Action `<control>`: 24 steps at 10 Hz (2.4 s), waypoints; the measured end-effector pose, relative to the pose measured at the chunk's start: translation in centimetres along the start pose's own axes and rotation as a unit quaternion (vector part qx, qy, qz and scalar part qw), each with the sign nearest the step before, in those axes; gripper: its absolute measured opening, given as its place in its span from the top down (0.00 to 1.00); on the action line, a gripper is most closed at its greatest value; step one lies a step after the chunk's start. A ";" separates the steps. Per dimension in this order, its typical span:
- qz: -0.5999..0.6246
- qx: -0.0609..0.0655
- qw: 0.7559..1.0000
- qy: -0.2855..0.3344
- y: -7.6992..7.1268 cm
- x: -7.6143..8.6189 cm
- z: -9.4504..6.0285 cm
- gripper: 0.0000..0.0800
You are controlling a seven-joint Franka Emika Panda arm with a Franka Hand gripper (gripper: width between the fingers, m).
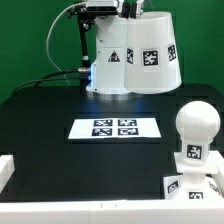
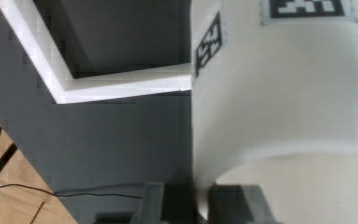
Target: Assemble lamp
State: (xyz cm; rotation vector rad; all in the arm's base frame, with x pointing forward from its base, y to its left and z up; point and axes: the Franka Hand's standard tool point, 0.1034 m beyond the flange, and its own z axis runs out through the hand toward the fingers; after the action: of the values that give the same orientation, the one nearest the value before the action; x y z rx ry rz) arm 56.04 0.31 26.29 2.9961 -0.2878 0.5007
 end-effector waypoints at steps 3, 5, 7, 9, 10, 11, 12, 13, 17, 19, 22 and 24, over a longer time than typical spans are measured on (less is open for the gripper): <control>0.000 0.000 1.000 0.000 0.0 0.0 0.0 0.97; -0.010 -0.042 0.997 0.056 -0.3 1.1 -0.3 0.97; -0.021 -0.050 0.996 0.069 -0.8 2.6 -0.7 0.97; -0.024 -0.046 0.996 0.075 -2.0 3.7 -0.3 0.97; -0.022 -0.043 0.996 0.072 -2.7 3.5 0.1 0.97; -0.017 -0.039 0.997 0.071 -3.4 3.4 0.5 0.97; -0.012 -0.031 0.997 0.071 -4.0 3.3 1.0 0.97; -0.006 -0.027 0.997 0.070 -4.7 3.0 1.5 0.97; -0.011 -0.023 0.998 0.061 -6.3 2.0 4.1 0.97; -0.018 -0.023 0.998 0.054 -6.9 1.5 5.7 0.97; -0.027 -0.024 0.998 0.042 -7.3 0.4 7.4 0.97; -0.026 -0.022 0.999 0.037 -7.6 0.0 7.6 0.97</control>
Offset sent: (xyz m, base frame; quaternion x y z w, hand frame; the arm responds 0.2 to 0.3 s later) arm 0.0000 0.0000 0.0000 0.0000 0.0000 0.0000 1.0000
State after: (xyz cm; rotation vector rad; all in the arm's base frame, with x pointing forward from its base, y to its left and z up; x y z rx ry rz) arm 59.97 6.86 18.72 2.9254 -0.2107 0.5911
